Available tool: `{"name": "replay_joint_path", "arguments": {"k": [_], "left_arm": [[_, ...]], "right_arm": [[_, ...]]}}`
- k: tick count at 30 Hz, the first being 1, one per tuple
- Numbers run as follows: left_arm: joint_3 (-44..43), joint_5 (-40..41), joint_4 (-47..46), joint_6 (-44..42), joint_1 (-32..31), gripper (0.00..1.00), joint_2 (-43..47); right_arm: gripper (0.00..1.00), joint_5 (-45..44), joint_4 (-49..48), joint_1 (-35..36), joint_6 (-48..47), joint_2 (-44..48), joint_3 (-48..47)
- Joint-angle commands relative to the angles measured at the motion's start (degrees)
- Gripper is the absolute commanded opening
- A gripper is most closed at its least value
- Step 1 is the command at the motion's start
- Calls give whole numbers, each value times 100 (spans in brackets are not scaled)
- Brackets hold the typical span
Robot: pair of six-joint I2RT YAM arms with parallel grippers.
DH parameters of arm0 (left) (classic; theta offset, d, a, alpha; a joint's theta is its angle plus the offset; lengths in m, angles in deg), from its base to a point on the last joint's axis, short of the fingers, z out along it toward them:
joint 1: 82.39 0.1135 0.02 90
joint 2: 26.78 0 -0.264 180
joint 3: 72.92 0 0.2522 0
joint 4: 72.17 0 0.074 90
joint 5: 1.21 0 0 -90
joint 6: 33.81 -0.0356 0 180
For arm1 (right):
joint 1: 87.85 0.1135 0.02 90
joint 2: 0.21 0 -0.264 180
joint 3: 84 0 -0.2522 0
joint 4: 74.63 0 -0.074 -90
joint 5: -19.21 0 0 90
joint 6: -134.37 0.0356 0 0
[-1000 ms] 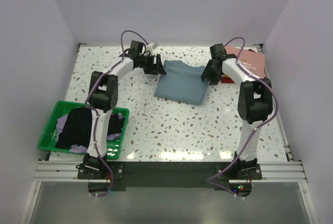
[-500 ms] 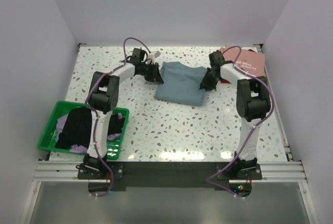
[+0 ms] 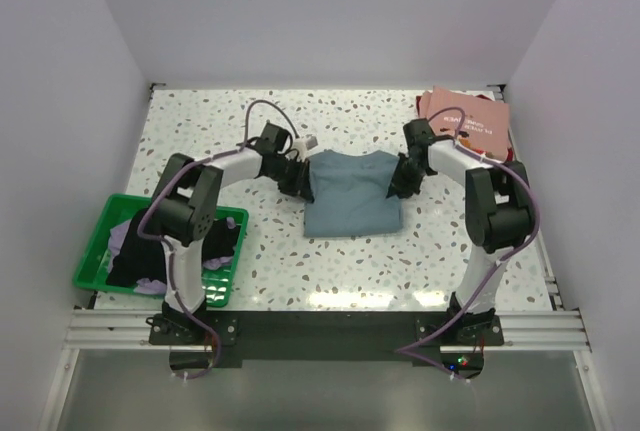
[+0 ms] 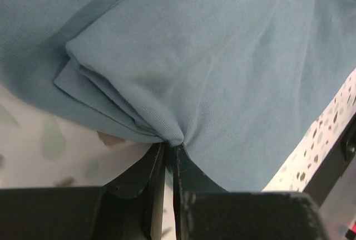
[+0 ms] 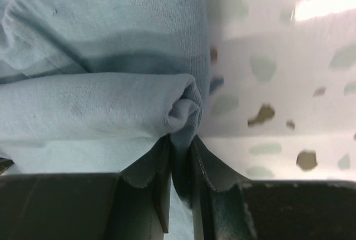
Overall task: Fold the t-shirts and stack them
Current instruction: Fold the tshirt
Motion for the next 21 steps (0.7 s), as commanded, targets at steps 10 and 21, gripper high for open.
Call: {"name": "replay_joint_path", "arguments": {"k": [10, 21], "left_arm": [[2052, 461, 508, 517, -378, 42, 1959], [1202, 901, 728, 633, -369, 53, 2146]], "right_arm": [[39, -26, 1205, 458, -268, 1610, 1568], [49, -412, 1303, 440, -435, 2182, 901]]}}
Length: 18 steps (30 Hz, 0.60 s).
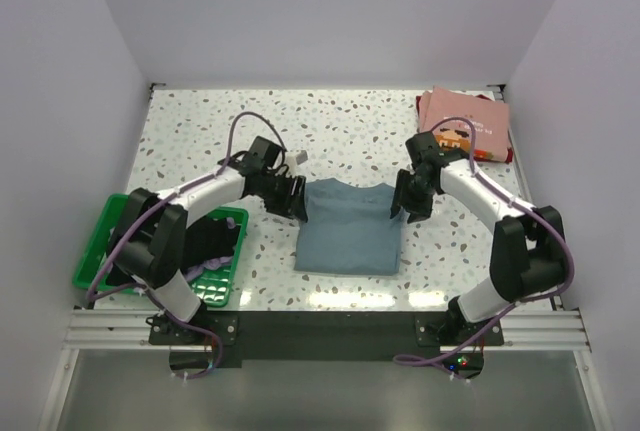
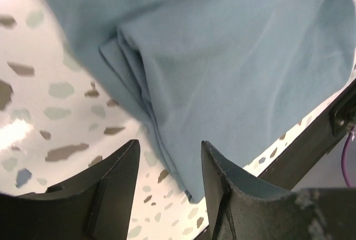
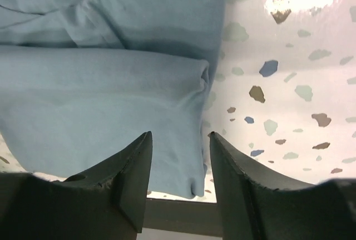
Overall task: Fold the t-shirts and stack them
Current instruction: Fold the tshirt
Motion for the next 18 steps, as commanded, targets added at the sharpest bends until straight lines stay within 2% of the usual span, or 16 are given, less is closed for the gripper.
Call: {"name": "replay_joint_path", "arguments": {"k": [1, 7, 18], "left_arm": [[-584, 140, -72, 58, 33, 53, -263], [-1069, 79, -204, 32, 33, 51, -782], [-1289, 88, -379, 250, 51, 48, -1214]], "right_arm": [[48, -221, -189, -54, -140, -49, -236], [44, -335, -480, -63, -184, -454, -332], [39, -229, -982, -80, -298, -911, -377]]}}
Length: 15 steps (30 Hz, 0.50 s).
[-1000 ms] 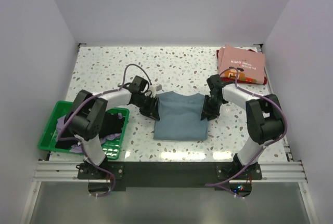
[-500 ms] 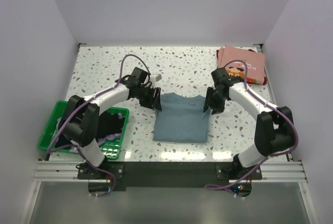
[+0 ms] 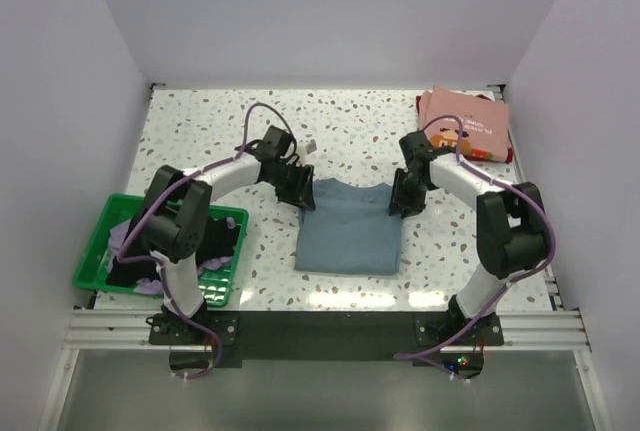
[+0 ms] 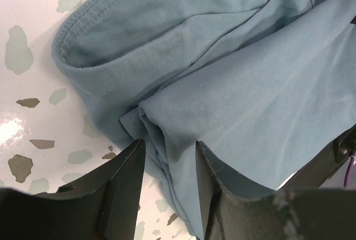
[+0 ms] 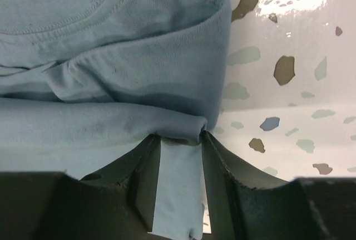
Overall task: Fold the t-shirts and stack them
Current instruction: Fold the tshirt
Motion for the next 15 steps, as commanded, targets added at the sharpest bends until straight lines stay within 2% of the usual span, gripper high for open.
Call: {"name": "replay_joint_path", "arguments": {"k": [1, 5, 6, 7, 9, 10, 15], "left_arm": [[-216, -6, -286, 218, 44, 45, -23], [-260, -94, -356, 254, 62, 35, -102], [-269, -146, -409, 280, 70, 32, -119], [-286, -217, -400, 289, 79, 23, -154], [-374, -244, -339, 341, 88, 12, -198], [-383, -244, -330, 376, 97, 2, -198], [-322, -217, -313, 526, 185, 0, 38]], "right_arm": [[38, -46, -306, -25, -136, -72, -224], [28, -2, -350, -17, -172, -90, -206], [21, 7, -342, -25, -180, -90, -206], [15, 16, -324, -17, -181, -73, -206], [1, -2, -289, -25, -172, -46, -224], [0, -19, -237, -17, -172, -3, -232], [0, -37, -52, -25, -154, 270, -250]]}}
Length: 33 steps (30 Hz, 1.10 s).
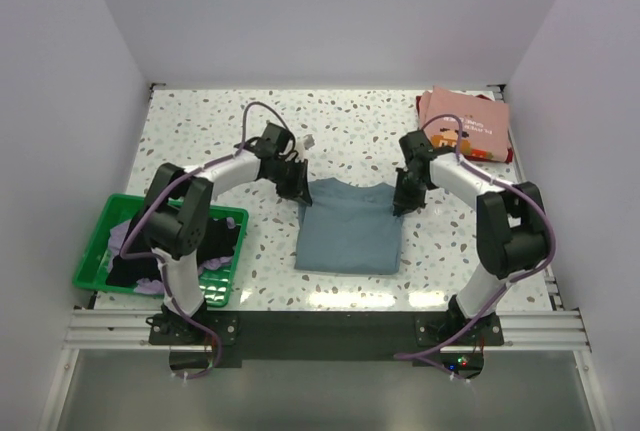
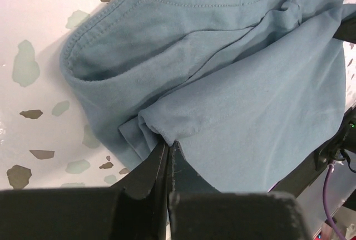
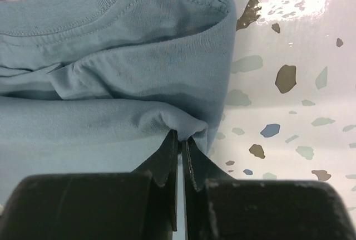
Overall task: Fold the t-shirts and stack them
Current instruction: Fold the tshirt
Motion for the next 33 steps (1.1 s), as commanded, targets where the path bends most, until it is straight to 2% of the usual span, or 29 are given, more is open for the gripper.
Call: {"name": "replay_joint_path", "arguments": {"k": [1, 9, 16, 33], "left_arm": [[-145, -60, -166, 163, 139, 0, 336], [-4, -104, -113, 286, 236, 0, 872], [-39, -183, -236, 410, 403, 0, 1119], [-952, -683, -658, 532, 851, 0, 514]], "right_arm": [[0, -46, 103, -12, -28, 427, -222], [0, -169, 516, -21, 25, 1087, -414], [0, -344, 701, -21, 78, 1219, -836], [0, -889, 754, -21, 175, 921, -1689]]}}
